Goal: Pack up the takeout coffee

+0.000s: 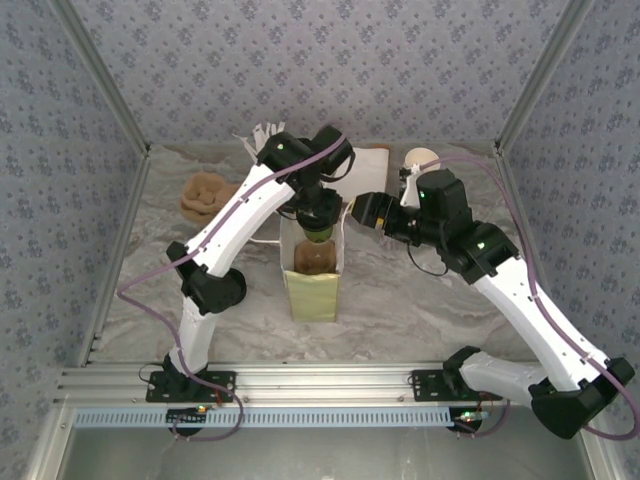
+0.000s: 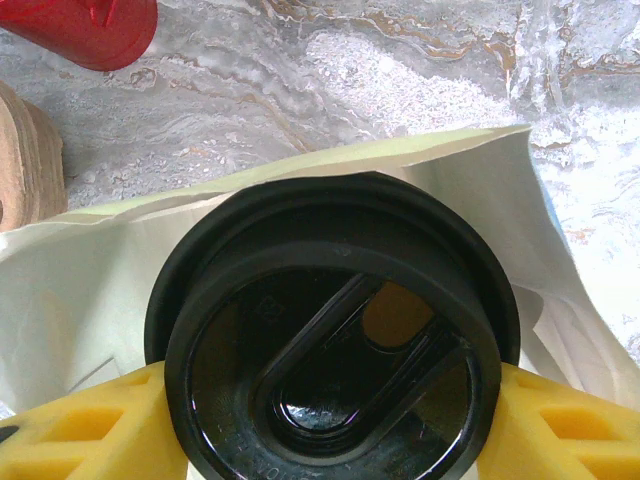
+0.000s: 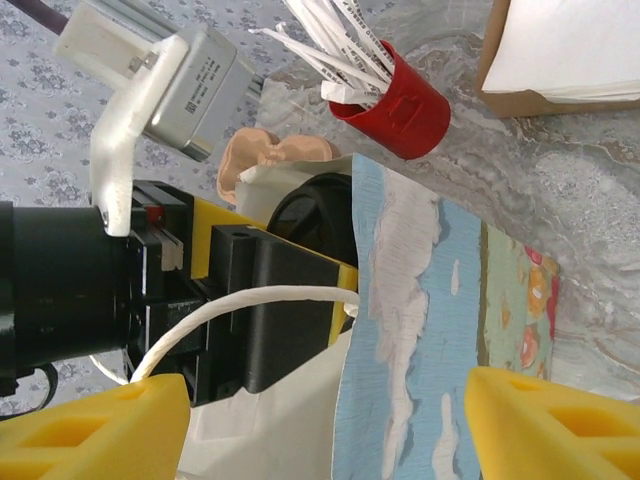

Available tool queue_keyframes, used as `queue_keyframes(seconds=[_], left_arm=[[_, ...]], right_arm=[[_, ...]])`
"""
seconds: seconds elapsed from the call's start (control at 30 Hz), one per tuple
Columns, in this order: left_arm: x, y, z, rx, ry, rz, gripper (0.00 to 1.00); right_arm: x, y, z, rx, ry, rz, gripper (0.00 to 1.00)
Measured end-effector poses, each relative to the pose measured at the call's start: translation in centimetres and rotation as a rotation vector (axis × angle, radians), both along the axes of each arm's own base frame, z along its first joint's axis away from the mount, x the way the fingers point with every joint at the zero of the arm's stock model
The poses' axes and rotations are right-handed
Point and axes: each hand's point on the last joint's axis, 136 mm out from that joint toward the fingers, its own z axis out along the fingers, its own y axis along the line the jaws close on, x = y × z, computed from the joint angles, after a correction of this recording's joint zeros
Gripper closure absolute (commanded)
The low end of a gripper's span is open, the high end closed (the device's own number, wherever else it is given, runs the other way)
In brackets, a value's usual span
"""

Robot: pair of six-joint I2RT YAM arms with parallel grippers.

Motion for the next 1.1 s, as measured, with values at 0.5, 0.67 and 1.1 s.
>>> queue_keyframes(seconds=[0.5, 0.67, 1.1], left_arm=[[-0.1, 0.0, -0.2, 0.007, 0.003, 0.012, 0.43], [-0.1, 0.2, -0.5, 0.020, 0.006, 0.014, 0.43], [0.0, 0.2, -0.6, 0.024, 0.003, 0.015, 0.44]], right_arm=[[2.2, 0.6, -1.1, -0.008, 0.015, -0.019, 0.23], [2.4, 0.0, -0.4, 0.014, 0.004, -0.019, 0.22], [0.5, -2.8, 5.4, 0.096, -0.095, -0.070, 0.13]])
